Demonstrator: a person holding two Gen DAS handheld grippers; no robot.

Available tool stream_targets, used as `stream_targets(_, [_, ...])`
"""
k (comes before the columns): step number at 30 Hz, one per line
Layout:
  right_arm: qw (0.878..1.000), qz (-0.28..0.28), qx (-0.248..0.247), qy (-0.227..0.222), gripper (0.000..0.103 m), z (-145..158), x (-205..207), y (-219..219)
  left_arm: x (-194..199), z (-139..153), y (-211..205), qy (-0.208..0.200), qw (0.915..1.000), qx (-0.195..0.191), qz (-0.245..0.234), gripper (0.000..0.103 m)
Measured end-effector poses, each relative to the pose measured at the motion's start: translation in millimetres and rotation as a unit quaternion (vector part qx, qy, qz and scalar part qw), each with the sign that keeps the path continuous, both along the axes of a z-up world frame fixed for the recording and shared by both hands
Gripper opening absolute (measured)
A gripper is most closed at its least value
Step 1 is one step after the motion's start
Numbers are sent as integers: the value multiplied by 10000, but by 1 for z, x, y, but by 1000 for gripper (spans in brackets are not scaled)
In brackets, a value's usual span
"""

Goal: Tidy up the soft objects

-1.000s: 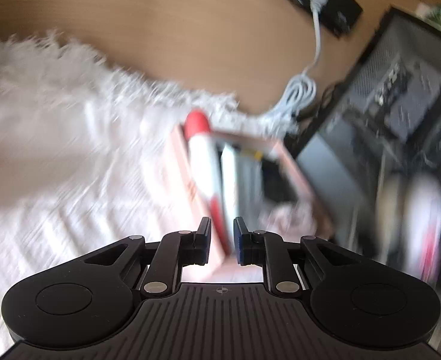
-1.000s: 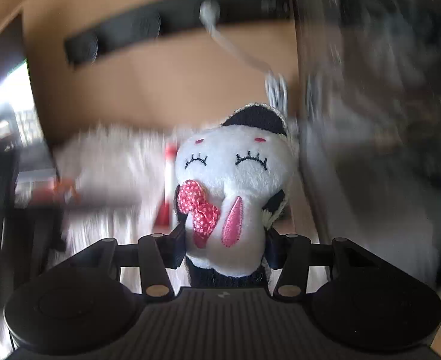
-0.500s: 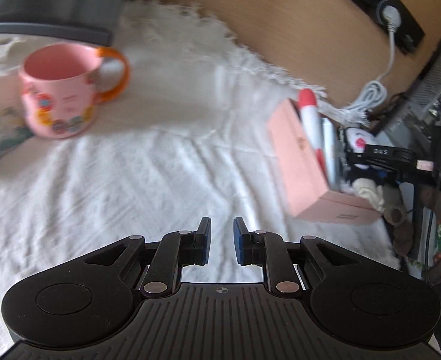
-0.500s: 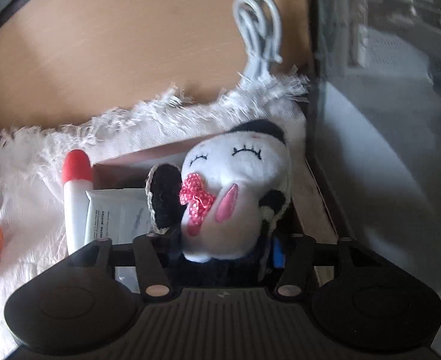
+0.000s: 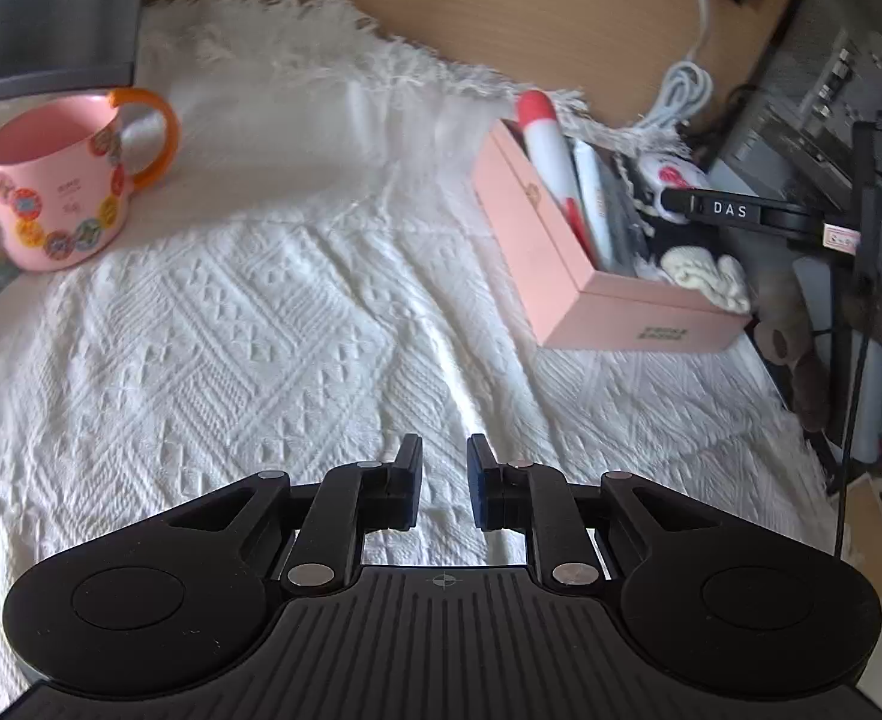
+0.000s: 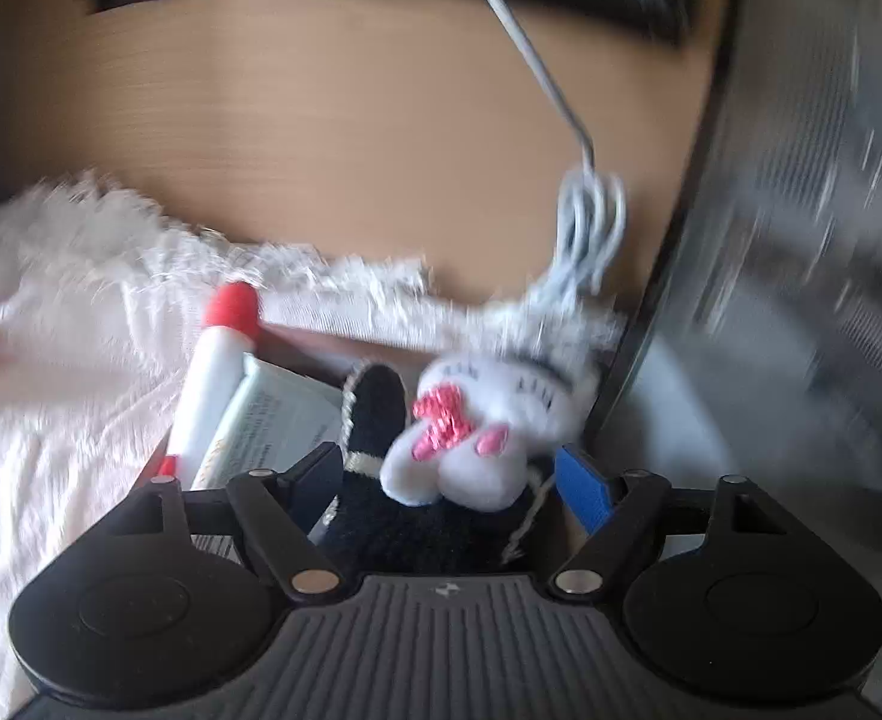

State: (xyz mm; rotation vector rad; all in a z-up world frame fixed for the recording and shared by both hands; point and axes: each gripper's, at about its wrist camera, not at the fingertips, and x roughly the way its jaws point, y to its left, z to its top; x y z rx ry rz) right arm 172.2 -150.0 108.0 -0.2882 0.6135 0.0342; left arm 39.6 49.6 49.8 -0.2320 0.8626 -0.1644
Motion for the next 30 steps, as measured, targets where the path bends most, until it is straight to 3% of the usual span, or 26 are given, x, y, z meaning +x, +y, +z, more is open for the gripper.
stream_targets(3, [9998,127,-131,-12,80,3,-18,13,-3,2,1,-35,9999,-65,-71,18])
stream_targets(6, [9986,-249,344,317,79,-5,-9,8,-11,5,4,-85,9996,-108,-245,18])
stream_targets(7, [9971,-434,482,395,72,-9,-4,4,-13,6,5,-89,9994,-131,-305,18])
stream_targets(9, [9899,-859,894,686,62,-17,14,-3,-18,7,10,-82,9991,-164,-395,18])
stream_targets(12, [9770,-1142,1578,872,59,-16,32,-7,-24,9,18,-97,9986,-203,-480,18])
stream_targets(18, [9694,-1108,1890,1108,58,-16,26,-7,-21,0,25,-14,9975,-380,-599,18])
stream_targets(21, [9748,-1022,1624,1135,61,-20,16,-10,-15,-9,14,127,9974,-338,-619,18])
stream_targets(23, [9831,-763,1332,994,63,-13,5,-4,-14,-11,2,52,9978,-91,-655,18])
stream_targets(28, [9966,-212,792,21,87,21,-59,8,-17,-13,-22,-317,9986,289,-315,18])
stream_targets(30, [9964,-121,839,-80,89,23,-88,2,-20,-14,-32,-497,9984,200,-179,18])
